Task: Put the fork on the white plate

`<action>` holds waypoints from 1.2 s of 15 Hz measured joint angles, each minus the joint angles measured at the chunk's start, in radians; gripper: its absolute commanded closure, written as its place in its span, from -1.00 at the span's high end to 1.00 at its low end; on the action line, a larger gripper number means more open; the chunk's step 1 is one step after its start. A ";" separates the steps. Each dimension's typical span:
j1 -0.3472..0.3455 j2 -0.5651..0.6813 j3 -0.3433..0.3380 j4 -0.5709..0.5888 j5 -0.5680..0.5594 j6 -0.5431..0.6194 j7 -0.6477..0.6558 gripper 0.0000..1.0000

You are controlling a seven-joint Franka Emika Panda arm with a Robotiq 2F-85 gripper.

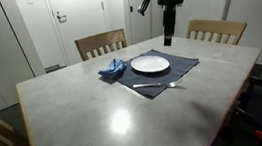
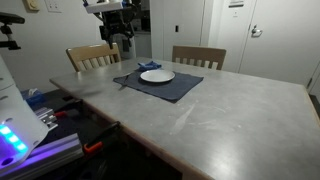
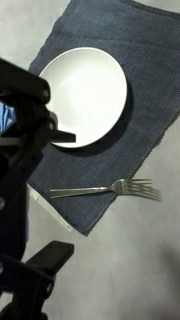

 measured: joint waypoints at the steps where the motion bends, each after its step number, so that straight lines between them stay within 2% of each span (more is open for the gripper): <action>1: 0.001 0.028 0.006 0.003 -0.027 0.016 -0.001 1.00; 3: 0.007 0.090 0.014 0.012 -0.056 0.059 -0.010 1.00; 8: 0.014 0.253 0.024 0.045 -0.044 0.165 -0.067 1.00; 18: -0.009 0.410 0.058 0.077 0.074 0.170 -0.123 1.00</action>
